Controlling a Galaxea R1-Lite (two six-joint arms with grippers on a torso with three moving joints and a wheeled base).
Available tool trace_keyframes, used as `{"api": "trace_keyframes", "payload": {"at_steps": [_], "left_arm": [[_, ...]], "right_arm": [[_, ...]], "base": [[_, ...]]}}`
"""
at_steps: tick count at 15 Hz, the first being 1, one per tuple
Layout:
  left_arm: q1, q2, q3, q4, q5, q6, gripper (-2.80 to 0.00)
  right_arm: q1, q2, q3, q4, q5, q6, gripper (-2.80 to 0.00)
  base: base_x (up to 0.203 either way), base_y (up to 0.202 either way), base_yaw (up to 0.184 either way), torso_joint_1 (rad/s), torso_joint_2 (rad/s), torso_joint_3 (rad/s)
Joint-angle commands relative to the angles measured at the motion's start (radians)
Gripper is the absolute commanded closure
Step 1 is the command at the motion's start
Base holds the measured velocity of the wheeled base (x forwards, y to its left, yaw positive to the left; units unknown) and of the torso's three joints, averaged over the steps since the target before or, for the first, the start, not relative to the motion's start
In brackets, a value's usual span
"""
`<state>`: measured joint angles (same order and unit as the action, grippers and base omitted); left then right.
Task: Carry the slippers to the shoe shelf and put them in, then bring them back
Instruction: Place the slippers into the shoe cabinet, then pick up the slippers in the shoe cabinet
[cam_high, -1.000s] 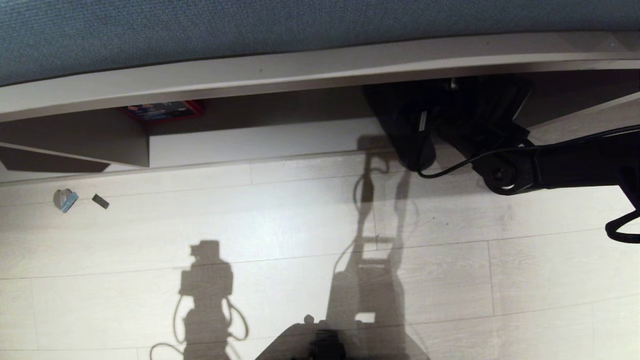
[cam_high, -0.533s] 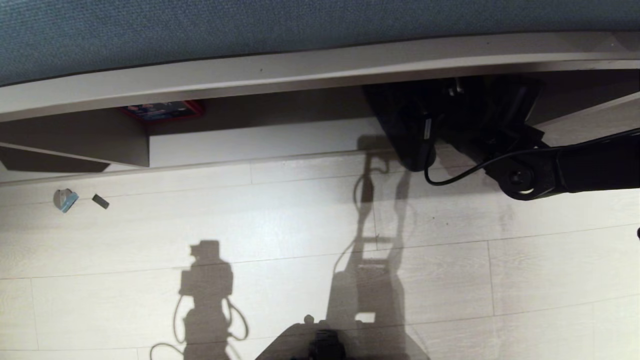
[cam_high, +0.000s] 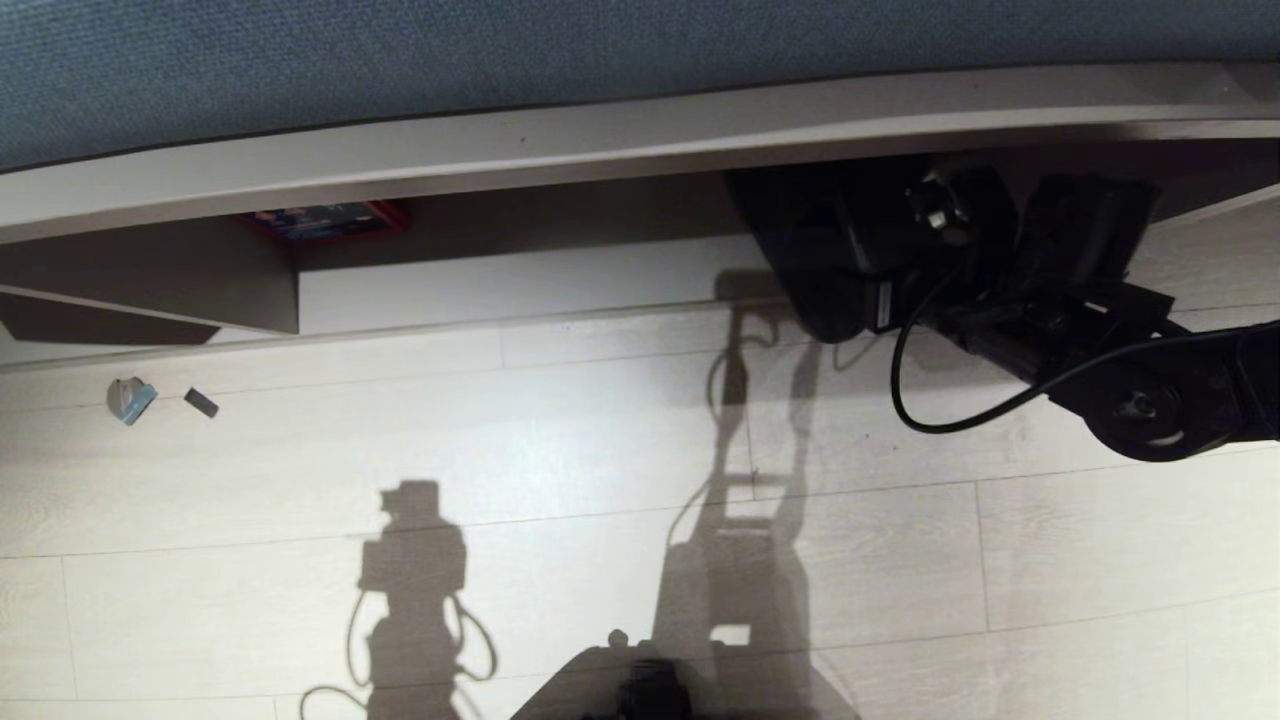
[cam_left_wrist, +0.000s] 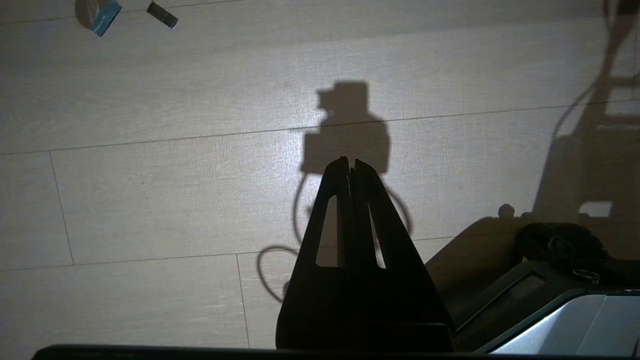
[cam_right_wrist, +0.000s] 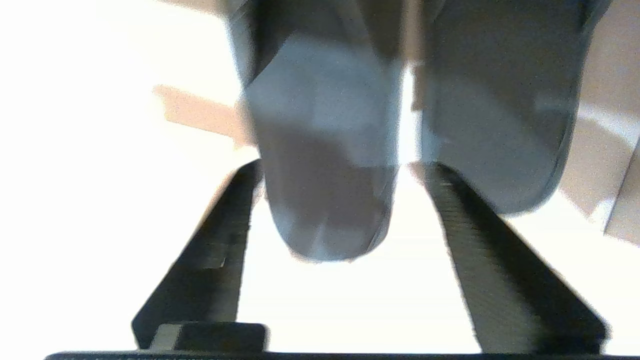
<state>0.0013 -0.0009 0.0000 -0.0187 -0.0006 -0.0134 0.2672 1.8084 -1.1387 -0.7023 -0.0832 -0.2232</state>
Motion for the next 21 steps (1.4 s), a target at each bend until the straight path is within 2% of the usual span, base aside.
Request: {"api": "trace_keyframes", "payload": {"at_steps": [1,6,10,15,18,21], "left_arm": [[0.000,-0.001,0.008,-0.001,-0.001,0.000,0.00],[0.000,-0.001,0.008,-0.001,-0.001,0.000,0.00],[0.002,-0.001,0.008,0.000,-0.001,0.000,0.00],[0.000,-0.001,0.008,-0.001,-0.001,0.000,0.00],[0.000,-0.001,0.008,-0.001,-0.001,0.000,0.00],[0.000,-0.001,0.008,-0.001,-0.001,0.000,0.00]], "right_arm": [[0.019,-0.111,0.105,-0.005,-0.001,-0.002,0.00],[0.056,-0.266,0.255,0.005,-0.004,-0.008,0.00],[0.066,-0.473,0.350,0.125,0.009,-0.004,0.00],[0.065,-0.777,0.387,0.394,0.017,0.023,0.00],[0.064,-0.947,0.374,0.550,-0.010,0.035,0.00],[0.064,-1.114,0.314,0.796,-0.022,0.068,0.00]], "base": [[0.000,0.000,0.000,0.000,0.00,0.000],[0.000,0.000,0.000,0.000,0.00,0.000],[0.000,0.000,0.000,0.000,0.00,0.000],[0.000,0.000,0.000,0.000,0.00,0.000],[0.000,0.000,0.000,0.000,0.00,0.000],[0.000,0.000,0.000,0.000,0.00,0.000]]}}
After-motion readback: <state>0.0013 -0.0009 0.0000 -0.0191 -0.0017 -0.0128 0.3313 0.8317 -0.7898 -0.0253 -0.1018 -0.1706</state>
